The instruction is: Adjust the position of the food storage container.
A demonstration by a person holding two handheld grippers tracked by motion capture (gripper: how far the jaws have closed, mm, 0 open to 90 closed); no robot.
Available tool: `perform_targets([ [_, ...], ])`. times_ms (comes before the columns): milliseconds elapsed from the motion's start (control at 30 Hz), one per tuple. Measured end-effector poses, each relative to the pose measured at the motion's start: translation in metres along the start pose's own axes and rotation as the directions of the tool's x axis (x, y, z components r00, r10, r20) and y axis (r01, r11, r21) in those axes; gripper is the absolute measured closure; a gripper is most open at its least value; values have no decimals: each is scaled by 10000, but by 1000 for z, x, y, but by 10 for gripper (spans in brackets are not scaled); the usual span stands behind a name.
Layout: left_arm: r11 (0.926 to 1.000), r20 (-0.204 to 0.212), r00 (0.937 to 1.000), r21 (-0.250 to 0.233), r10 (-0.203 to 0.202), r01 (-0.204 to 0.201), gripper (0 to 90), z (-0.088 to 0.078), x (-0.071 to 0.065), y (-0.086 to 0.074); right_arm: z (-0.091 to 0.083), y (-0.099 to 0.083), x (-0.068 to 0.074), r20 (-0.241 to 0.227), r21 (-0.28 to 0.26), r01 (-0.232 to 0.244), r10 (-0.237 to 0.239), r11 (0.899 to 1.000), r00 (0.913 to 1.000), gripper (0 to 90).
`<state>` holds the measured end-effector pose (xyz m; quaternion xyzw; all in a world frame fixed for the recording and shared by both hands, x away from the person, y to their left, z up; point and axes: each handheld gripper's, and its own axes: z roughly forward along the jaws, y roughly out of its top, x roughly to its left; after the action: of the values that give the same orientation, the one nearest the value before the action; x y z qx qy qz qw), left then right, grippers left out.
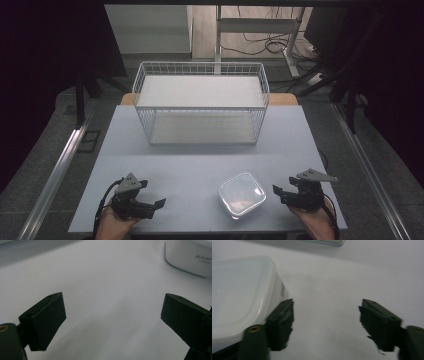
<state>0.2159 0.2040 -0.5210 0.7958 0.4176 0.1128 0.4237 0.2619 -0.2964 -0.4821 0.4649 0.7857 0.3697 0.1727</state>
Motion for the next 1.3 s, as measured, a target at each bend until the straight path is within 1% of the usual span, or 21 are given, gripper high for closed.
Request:
perform_targets([
  [33,9998,-57,9999,103,162,-161,64,1,-3,1,2,1,4,-300,326,470,-460,9984,9985,435],
  [100,9997,-45,9997,105,220,-219,69,1,-4,1,3,1,7,-371,498,628,-610,9968,9975,475],
  [167,9992,-65,9992,115,382,-382,90,1,-8,2,6,1,11,-626,830,847,-796,9929,9949,596],
  [200,9987,-28,9987,67,500,-500,129,0,-12,3,8,1,14,-874,1020,1082,-995,9889,9912,706],
  [233,9987,-28,9987,67,500,-500,146,0,-12,3,8,1,14,-874,1020,1082,-995,9889,9912,706],
  [267,9985,76,9985,-10,548,-548,181,0,-16,4,9,2,17,-1181,1090,1178,-1048,9870,9875,791],
  [333,9977,271,9974,-62,673,-672,211,0,-22,6,8,2,19,-1274,1179,1242,-1090,9852,9858,814],
  [367,9966,451,9956,-91,821,-818,308,1,-28,8,9,2,23,-1450,1253,1358,-1172,9828,9825,857],
  [467,9952,724,9926,-76,978,-975,480,3,-34,9,11,2,27,-1790,1334,1438,-1189,9806,9766,889],
  [500,9945,1189,9873,-76,1049,-1048,572,6,-41,11,14,1,34,-1789,1531,1602,-1320,9751,9750,894],
  [533,9945,1189,9873,-76,1049,-1048,633,6,-41,11,14,1,34,-1789,1531,1602,-1320,9751,9750,894],
  [567,9942,1344,9852,-66,1068,-1069,633,8,-43,12,15,1,37,-1866,1607,1683,-1375,9726,9728,894],
  [633,9949,1809,9785,-31,994,-1005,796,15,-50,15,18,1,44,-2239,1685,1698,-1301,9710,9659,895],
  [667,9949,1809,9785,-31,994,-1005,833,15,-50,15,19,1,46,-2304,1694,1697,-1284,9708,9646,895],
  [833,9928,2626,9593,300,1037,-1156,900,35,-66,22,22,3,60,-2845,1560,1557,-1066,9754,9527,895],
  [900,9914,2630,9583,372,1114,-1254,900,39,-69,23,23,3,62,-2942,1582,1535,-1018,9754,9503,895],
  [933,9895,2625,9576,489,1189,-1363,900,43,-71,25,24,4,65,-3323,1609,1438,-836,9764,9395,896],
  [1067,9854,2490,9624,1006,1084,-1370,900,61,-73,31,28,7,72,-3540,1582,1577,-931,9747,9306,895],
  [1100,9820,2200,9681,1172,1199,-1483,900,66,-73,32,30,8,77,-3502,1520,1683,-1061,9740,9307,896],
  [1200,9840,2048,9727,1163,1093,-1350,900,66,-69,33,32,9,81,-3290,1478,1753,-1188,9734,9368,896],
  [1300,9880,1865,9784,1074,895,-1108,900,64,-63,35,39,14,82,-3409,1392,1503,-952,9788,9353,897],
])
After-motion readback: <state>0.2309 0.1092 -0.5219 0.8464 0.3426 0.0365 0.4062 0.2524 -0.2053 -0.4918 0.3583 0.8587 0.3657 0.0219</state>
